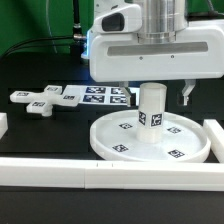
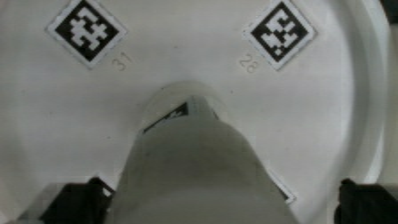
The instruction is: Assemble round table
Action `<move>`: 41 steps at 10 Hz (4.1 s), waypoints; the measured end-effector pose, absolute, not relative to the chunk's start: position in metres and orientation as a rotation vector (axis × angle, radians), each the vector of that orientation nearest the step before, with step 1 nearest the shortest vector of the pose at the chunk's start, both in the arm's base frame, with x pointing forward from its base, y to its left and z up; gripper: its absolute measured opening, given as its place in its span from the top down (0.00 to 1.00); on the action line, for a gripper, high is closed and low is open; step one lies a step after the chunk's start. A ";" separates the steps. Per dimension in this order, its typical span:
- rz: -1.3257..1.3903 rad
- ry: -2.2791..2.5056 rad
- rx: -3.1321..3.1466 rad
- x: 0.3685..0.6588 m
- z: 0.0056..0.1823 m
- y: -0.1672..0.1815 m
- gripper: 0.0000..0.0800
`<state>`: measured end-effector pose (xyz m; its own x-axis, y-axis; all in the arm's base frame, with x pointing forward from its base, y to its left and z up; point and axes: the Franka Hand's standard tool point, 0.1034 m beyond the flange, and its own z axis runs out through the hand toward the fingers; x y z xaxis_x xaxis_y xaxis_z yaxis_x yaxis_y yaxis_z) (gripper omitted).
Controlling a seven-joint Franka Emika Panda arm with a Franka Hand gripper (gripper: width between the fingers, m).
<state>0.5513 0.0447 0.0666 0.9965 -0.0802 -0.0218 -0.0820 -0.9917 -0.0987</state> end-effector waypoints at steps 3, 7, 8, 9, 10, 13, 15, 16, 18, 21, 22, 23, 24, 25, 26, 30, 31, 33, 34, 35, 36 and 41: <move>0.009 -0.140 -3.039 0.551 0.066 0.041 0.19; 0.004 -0.622 -3.001 0.551 0.066 0.042 0.19; 0.001 -0.801 -2.970 0.551 0.067 0.043 0.19; -0.001 -0.966 -2.927 0.551 0.067 0.043 0.19; 0.000 -1.040 -2.900 0.552 0.068 0.045 0.19; -0.002 -1.317 -2.796 0.552 0.067 0.042 0.19; -0.002 -1.498 -2.711 0.552 0.066 0.040 0.19; -0.014 -1.672 -2.622 0.554 0.066 0.039 0.19; 0.003 -1.938 -2.463 0.554 0.067 0.040 0.19; 0.036 -2.236 -2.232 0.553 0.066 0.047 0.19; 0.046 -2.303 -2.168 0.552 0.066 0.048 0.19; 0.057 -2.378 -2.095 0.552 0.066 0.048 0.19; 0.064 -2.435 -2.034 0.552 0.066 0.047 0.19; 0.072 -2.485 -1.977 0.552 0.065 0.045 0.19; 0.083 -2.545 -1.904 0.552 0.065 0.044 0.19; 0.105 -2.629 -1.792 0.550 0.063 0.035 0.21; 0.106 -2.626 -1.797 0.550 0.063 0.035 0.43; 0.106 -2.625 -1.798 0.550 0.063 0.034 0.49; 0.106 -2.612 -1.818 0.550 0.063 0.034 0.49; 0.105 -2.584 -1.860 0.550 0.063 0.034 0.49; 0.106 -2.547 -1.912 0.550 0.063 0.032 0.49; 0.107 -1.934 -2.531 0.547 0.063 0.033 0.49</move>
Offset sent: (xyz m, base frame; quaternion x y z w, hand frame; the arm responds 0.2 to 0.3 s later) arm 0.0000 0.0000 0.0000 0.0000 0.0000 -0.1296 0.9916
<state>0.5469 0.0334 0.0627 0.2615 0.9618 -0.0808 0.9649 -0.2627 -0.0043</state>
